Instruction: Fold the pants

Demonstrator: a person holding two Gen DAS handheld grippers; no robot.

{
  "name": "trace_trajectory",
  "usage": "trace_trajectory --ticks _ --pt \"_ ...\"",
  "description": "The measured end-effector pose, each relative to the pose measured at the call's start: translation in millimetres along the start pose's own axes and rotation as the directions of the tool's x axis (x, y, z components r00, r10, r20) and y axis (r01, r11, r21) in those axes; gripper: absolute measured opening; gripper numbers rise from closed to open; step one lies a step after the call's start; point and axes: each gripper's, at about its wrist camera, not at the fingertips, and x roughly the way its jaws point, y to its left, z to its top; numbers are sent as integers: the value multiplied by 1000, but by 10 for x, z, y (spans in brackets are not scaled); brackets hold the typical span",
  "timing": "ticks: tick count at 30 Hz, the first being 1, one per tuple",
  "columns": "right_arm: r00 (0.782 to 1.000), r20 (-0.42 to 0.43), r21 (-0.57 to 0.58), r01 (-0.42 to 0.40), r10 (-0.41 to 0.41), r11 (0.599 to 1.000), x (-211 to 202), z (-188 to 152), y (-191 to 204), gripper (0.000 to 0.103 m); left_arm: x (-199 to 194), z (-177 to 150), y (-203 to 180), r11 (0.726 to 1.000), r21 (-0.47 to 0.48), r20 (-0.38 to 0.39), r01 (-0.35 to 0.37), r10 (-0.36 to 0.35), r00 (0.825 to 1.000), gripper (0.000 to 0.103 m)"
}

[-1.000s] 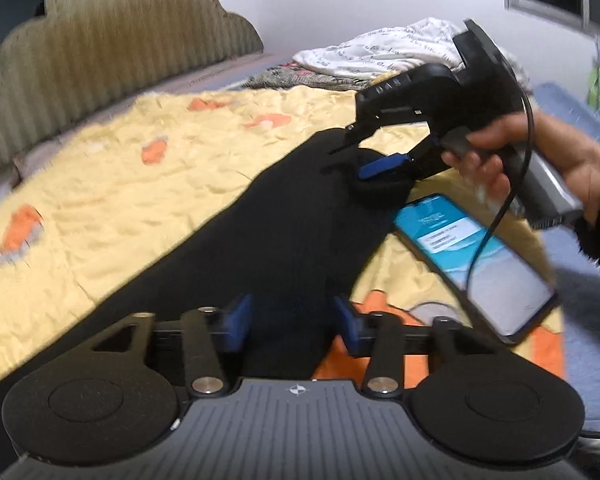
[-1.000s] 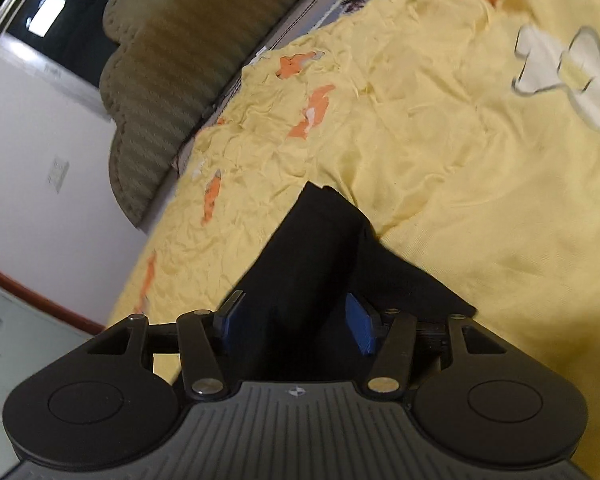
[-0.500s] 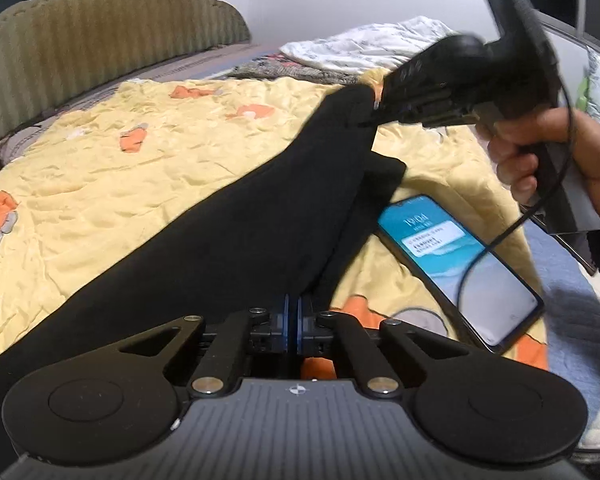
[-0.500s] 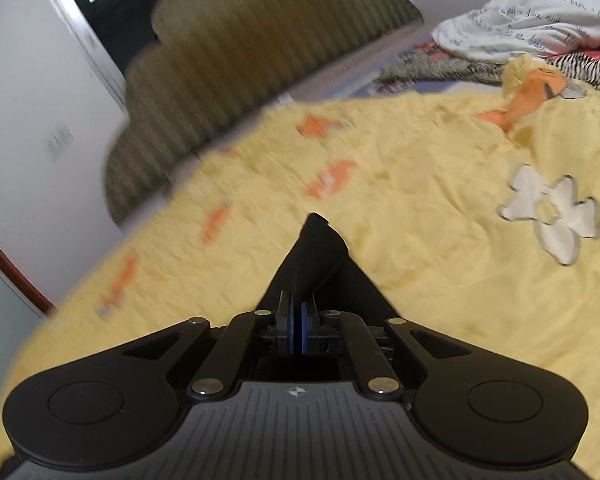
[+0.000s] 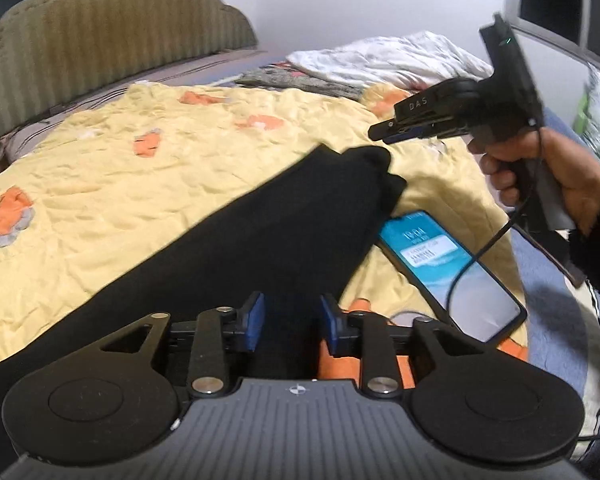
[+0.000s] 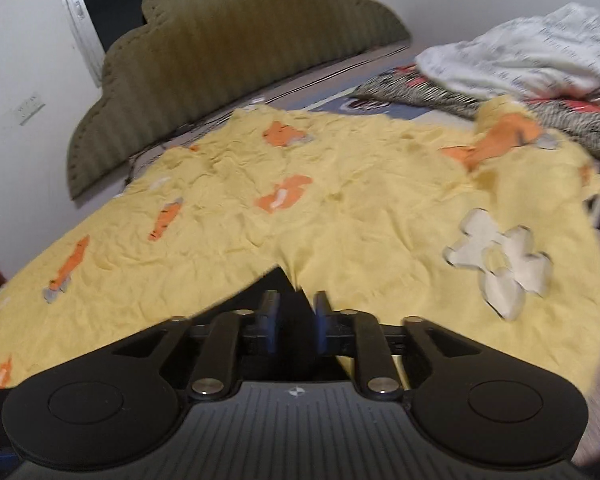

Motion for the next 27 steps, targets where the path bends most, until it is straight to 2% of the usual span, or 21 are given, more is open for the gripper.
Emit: trace_trajectory --ticks 1,2,3,4,5,6,7,9,11,15,16,17,19,21,22,23,25,26,27 --pt "1000 -23 -14 -17 17 1000 110 44 -21 61 -22 9 26 1000 -12 1 -12 12 1000 40" --pt "998 -65 -21 -19 18 1000 248 92 -73 81 -41 8 56 1000 -21 1 -21 21 1000 40" --pt "994 -109 -29 -21 18 999 351 105 -96 80 -53 8 77 999 -23 -1 -29 29 1000 42" --pt "989 -143 -39 -35 30 999 423 108 -116 79 -64 6 95 999 -22 -4 -44 44 999 43" --pt "988 -146 -50 -58 51 997 446 92 -112 57 -71 -1 106 998 -18 -3 -63 62 998 44" --pt "985 -154 -74 -85 73 994 433 81 -74 14 -77 -9 114 997 -10 -1 -81 81 997 45" --pt "982 -176 -107 -95 75 990 420 74 -12 8 -82 -13 126 995 -3 0 -95 95 995 46" --pt "986 -164 -229 -76 39 970 343 57 150 5 -81 -16 156 992 8 0 -122 122 992 47" --pt "988 -152 -301 -72 27 951 270 85 289 4 -80 -10 194 990 12 0 -142 142 990 48" --pt "999 -3 -301 -39 40 953 36 368 488 4 -118 33 317 982 -29 7 -188 189 982 49" --pt "999 24 -310 -26 35 950 -1 431 542 4 -125 48 360 980 -43 7 -193 194 981 52" --pt "999 42 -345 18 -3 939 27 473 623 4 -118 60 395 979 -55 0 -199 199 980 55" --pt "989 69 -398 149 -132 905 255 495 713 4 -62 82 458 970 -70 -31 -232 231 973 59" --pt "976 -18 -385 192 -215 903 552 507 610 7 -13 87 490 966 -66 -57 -252 248 967 59" --pt "967 -28 -357 225 -251 906 588 497 546 7 -7 80 503 964 -68 -67 -257 252 965 59" --pt "965 16 -324 254 -263 911 513 470 470 7 -14 69 512 963 -71 -70 -259 255 964 59" --pt "965 109 -244 259 -239 934 225 410 301 7 -37 39 523 963 -70 -68 -258 254 965 63" --pt "969 115 -208 238 -218 949 117 381 213 8 -37 25 525 963 -67 -70 -260 255 964 64" --pt "982 88 -171 179 -166 969 26 342 109 9 -34 18 523 963 -60 -72 -263 258 963 64"
